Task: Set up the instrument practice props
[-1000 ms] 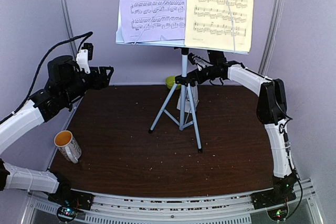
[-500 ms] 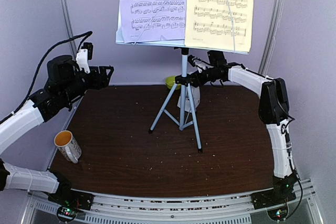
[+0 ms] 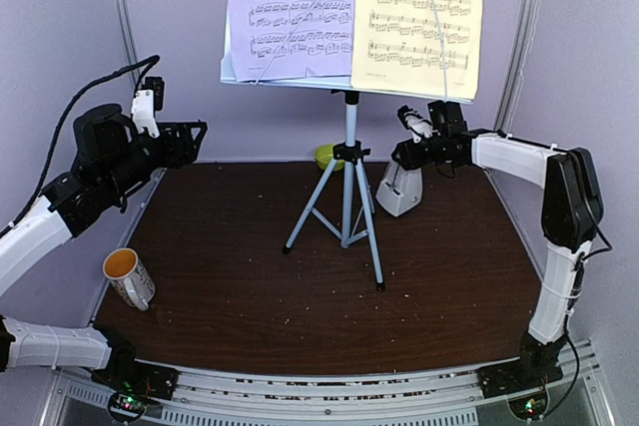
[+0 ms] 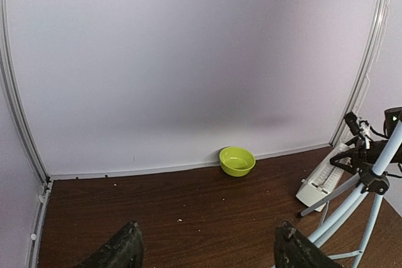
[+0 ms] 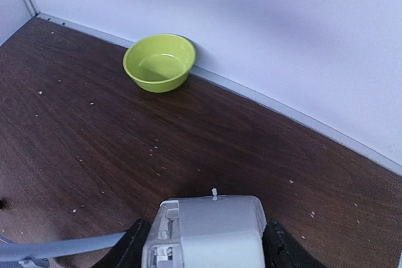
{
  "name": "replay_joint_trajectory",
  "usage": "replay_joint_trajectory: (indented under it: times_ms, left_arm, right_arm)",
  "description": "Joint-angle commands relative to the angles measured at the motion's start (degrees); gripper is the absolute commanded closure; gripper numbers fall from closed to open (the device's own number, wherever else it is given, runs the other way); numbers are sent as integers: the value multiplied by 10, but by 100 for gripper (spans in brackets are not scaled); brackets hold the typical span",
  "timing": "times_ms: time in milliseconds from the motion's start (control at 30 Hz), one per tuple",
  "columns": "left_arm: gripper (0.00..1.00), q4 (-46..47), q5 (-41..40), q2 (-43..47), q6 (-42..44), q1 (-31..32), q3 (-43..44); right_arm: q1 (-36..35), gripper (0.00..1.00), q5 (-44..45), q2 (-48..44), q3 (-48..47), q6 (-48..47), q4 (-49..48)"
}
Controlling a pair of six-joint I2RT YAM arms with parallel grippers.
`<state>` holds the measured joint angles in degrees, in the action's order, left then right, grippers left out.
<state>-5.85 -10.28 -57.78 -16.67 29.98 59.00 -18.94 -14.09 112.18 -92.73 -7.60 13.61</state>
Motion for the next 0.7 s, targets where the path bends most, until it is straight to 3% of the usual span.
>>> replay_joint_trajectory:
  times_ms: [0,367,667]
  left_arm:
    - [27,-4,-5,11,13,-4,6]
    - [27,13,27,8,-1,-4,-15]
    - [28,21,50,-24,9,-4,-13]
  right_arm:
    - [12,61,76,-99,63,29,-84]
    - [12,64,111,-250,250,63,-89]
    - [6,65,72,-382,379,92,-76]
